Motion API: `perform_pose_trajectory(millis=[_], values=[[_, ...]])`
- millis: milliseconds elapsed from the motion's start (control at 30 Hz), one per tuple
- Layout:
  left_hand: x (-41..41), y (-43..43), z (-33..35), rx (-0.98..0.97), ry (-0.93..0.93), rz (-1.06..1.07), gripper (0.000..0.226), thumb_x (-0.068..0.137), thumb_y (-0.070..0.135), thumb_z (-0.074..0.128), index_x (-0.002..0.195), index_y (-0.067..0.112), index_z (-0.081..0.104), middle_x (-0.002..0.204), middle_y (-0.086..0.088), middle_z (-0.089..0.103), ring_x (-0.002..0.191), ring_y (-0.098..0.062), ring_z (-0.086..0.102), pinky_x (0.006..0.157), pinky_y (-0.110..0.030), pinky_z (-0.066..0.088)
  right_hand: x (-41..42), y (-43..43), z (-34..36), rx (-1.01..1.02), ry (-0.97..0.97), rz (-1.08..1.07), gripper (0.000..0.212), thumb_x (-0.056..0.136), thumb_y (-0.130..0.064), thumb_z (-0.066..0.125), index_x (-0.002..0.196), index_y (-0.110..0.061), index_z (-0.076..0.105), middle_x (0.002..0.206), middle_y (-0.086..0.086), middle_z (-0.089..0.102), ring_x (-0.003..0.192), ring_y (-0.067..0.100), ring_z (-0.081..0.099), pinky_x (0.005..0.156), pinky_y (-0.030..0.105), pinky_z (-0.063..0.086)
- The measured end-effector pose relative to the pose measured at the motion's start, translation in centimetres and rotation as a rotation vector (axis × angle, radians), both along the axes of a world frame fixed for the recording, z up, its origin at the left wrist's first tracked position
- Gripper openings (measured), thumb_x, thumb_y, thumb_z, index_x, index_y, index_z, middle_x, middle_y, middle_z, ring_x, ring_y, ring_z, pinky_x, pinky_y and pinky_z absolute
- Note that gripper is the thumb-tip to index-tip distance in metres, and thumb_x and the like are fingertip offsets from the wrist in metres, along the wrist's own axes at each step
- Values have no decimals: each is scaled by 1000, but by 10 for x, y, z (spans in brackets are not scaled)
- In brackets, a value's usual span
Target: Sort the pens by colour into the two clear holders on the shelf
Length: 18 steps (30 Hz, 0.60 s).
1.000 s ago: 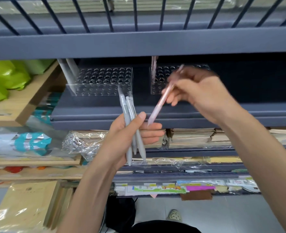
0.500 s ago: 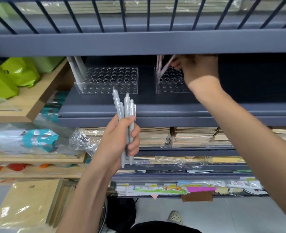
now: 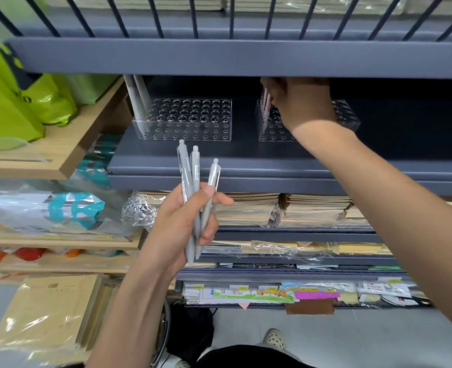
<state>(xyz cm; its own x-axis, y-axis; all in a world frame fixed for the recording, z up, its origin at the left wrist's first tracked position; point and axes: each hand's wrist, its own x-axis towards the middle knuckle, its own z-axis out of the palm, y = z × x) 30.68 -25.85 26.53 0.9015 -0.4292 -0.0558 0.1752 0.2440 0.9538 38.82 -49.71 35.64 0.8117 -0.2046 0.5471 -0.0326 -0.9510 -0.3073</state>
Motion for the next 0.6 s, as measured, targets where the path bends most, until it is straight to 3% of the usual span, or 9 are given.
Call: perform_pose_trajectory(millis=[100, 200, 333, 400, 467, 533, 600], values=[[1, 5, -1, -17, 1, -1, 18, 100, 23, 55, 102, 5, 55, 103, -17, 73, 40, -12, 46, 38, -21, 39, 1, -2, 0, 35, 14, -22, 45, 100, -47, 42, 125, -13, 59, 127, 11, 62, 121, 31, 53, 104, 34, 35], [1, 11, 1, -24, 3, 18, 17, 99, 23, 55, 95, 7, 54, 103, -17, 74, 38, -13, 47, 37, -22, 39, -6, 0, 1, 115, -81, -80, 41, 97, -46, 51, 115, -12, 66, 121, 10, 66, 118, 30, 55, 102, 30, 33], [2, 22, 5, -45, 49, 28, 16, 101, 22, 51, 98, 6, 50, 97, -19, 75, 35, -15, 47, 33, -21, 38, -37, 24, -9, 279, -221, 21, 27, 92, -37, 58, 88, -13, 70, 79, 3, 70, 78, 20, 65, 75, 27, 46], [3, 28, 6, -48, 63, 31, 17, 103, 21, 48, 96, 5, 51, 93, -20, 75, 34, -15, 47, 32, -20, 37, -54, 44, -15, 400, -69, 161, 21, 88, -39, 62, 82, -21, 71, 71, -6, 69, 68, 10, 62, 68, 25, 48], [4, 34, 7, -50, 64, 26, 18, 103, 19, 49, 94, 5, 54, 88, -19, 74, 34, -16, 47, 32, -19, 36, -64, 66, -21, 474, 191, 325, 16, 85, -41, 68, 82, -27, 76, 76, -15, 72, 72, 5, 65, 70, 22, 51], [4, 42, 7, -59, 68, 8, 16, 102, 19, 50, 94, 7, 55, 86, -19, 74, 34, -18, 48, 33, -20, 37, -69, 84, -26, 543, 403, 476, 10, 84, -35, 74, 86, -26, 78, 83, -13, 74, 78, 3, 67, 75, 20, 53], [4, 51, 7, -73, 76, -17, 14, 102, 19, 50, 96, 9, 56, 87, -20, 74, 35, -19, 52, 34, -22, 40, -71, 98, -29, 656, 474, 576, 9, 83, -26, 76, 89, -19, 78, 86, -6, 75, 77, -1, 65, 75, 17, 51]])
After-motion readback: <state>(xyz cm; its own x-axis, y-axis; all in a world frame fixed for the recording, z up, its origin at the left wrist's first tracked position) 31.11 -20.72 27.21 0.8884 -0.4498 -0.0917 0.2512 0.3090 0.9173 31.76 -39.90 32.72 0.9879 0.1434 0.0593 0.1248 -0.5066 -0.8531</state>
